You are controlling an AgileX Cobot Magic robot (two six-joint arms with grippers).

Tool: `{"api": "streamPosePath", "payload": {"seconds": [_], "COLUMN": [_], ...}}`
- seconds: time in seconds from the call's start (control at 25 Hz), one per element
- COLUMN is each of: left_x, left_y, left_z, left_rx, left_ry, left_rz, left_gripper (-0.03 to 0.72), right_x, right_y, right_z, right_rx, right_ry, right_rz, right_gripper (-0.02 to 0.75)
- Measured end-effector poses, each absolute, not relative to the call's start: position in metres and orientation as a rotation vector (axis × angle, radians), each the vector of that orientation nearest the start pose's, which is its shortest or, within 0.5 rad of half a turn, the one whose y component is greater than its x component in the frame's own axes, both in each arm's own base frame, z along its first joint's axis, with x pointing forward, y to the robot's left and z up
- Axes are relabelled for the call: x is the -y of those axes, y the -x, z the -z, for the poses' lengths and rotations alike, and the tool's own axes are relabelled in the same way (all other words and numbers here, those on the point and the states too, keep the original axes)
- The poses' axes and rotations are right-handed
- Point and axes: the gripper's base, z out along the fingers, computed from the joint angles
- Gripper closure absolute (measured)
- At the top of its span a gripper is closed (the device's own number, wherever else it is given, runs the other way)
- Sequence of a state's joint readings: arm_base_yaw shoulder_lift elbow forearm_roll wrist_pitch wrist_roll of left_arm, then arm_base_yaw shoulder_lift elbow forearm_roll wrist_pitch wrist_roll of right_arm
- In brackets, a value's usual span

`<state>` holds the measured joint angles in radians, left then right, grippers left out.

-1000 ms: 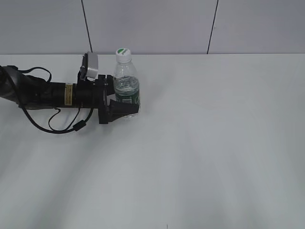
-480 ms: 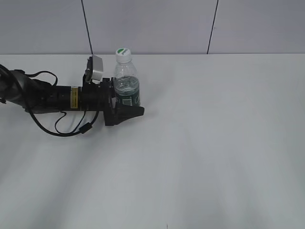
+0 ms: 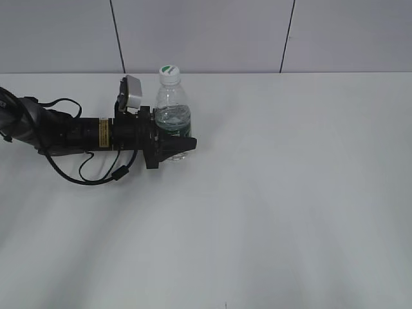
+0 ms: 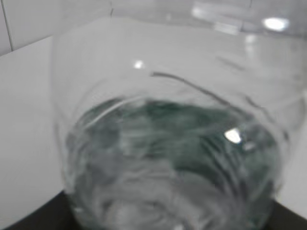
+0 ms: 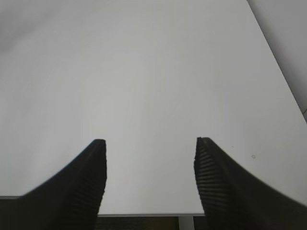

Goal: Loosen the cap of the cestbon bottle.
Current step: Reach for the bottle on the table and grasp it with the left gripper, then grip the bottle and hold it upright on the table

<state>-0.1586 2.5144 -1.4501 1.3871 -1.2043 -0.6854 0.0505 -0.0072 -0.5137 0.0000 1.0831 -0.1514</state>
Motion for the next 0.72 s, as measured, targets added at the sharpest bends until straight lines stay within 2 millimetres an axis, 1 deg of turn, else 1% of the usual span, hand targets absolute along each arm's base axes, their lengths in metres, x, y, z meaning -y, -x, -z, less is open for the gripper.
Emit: {"api": "streamPosePath", "payload": {"seconds": [0.52,0.64,0.72], "left_x": [0.154,0.163,0.173], "left_y": [-0.420,-0.417,-0.413], "left_z": [-0.045,-0.051,-0.057], "left_rx": [-1.521,-1.517,-1.494], "left_ry": [-1.170,-1.225,-1.263], "left_rz": [1.048,1.042,1.044], "left_gripper": [0.279,0.279,0.279], "right_x": [0.000,0.000,0.000], "right_y": [0.009,0.009,0.009], "right_z": [-0.279,-0.279,-0.279], "right_rx": [-2.036,-2.036,-2.036], "right_ry": [0.206,0.206,0.206], "right_rz": [0.063,0.063,0.063], "right_gripper": [0.291,0.291,0.291]}}
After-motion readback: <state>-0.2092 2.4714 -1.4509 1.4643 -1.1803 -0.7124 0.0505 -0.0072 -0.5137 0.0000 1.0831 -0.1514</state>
